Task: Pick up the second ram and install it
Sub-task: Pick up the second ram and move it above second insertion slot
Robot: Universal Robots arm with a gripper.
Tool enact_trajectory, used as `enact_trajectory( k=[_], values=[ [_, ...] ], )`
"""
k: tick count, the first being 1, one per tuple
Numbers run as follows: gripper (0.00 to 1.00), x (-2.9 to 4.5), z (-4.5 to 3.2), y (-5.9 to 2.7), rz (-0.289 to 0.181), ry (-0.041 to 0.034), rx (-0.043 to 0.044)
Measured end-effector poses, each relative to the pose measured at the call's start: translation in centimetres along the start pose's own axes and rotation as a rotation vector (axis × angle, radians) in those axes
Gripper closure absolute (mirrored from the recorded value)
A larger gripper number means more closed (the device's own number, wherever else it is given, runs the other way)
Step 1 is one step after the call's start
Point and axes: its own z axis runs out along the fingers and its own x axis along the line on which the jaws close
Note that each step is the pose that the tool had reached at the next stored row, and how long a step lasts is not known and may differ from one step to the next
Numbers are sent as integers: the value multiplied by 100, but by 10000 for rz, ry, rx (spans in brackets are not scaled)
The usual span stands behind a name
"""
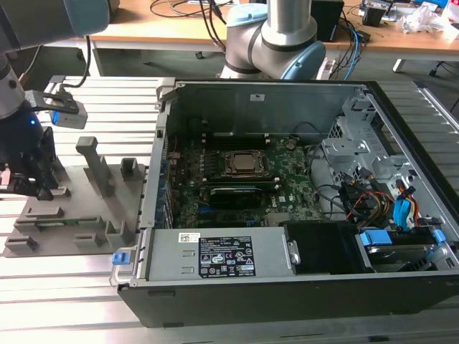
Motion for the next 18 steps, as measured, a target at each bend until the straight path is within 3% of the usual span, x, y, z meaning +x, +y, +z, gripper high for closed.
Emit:
enact_trajectory(
  k=[5, 13, 18],
  values=[
    [70, 14, 69, -3, 0, 0, 0],
    [70, 201, 317, -18, -22, -4, 0],
    [70, 260, 405, -24, -34, -94, 0]
  ],
)
